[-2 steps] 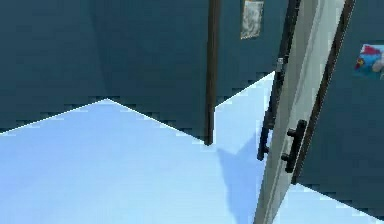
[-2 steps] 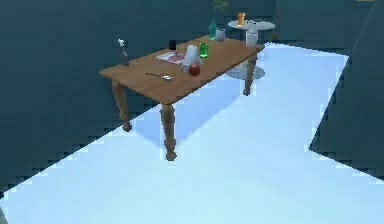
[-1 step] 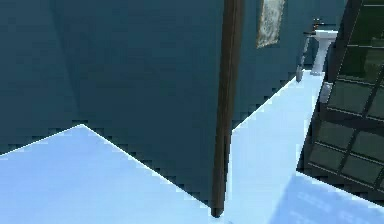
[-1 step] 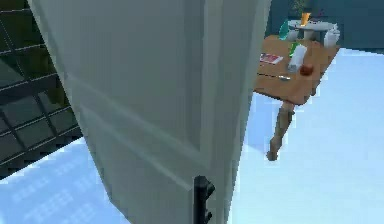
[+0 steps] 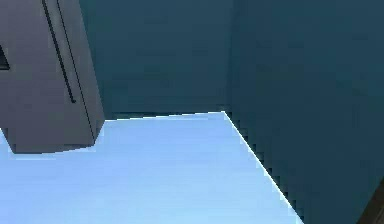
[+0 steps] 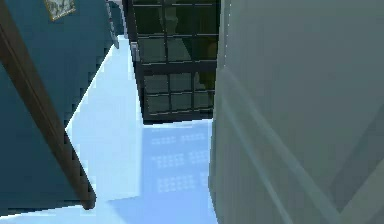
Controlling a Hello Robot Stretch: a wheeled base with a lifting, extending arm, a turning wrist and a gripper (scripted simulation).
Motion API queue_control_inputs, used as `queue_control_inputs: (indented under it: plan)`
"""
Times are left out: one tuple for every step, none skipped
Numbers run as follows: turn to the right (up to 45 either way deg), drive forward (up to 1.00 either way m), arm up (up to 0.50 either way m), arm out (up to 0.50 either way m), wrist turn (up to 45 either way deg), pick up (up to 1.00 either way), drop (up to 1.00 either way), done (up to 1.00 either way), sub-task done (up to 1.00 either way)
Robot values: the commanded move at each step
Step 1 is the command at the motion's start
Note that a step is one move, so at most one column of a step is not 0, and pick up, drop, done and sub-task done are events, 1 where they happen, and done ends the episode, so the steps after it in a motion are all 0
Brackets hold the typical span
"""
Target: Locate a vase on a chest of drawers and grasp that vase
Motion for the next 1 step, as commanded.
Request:
queue_control_inputs:
  plan:
    - [0.0, 0.05, 0.0, 0.0, 0.0, 0.0, 0.0, 0.0, 0.0]
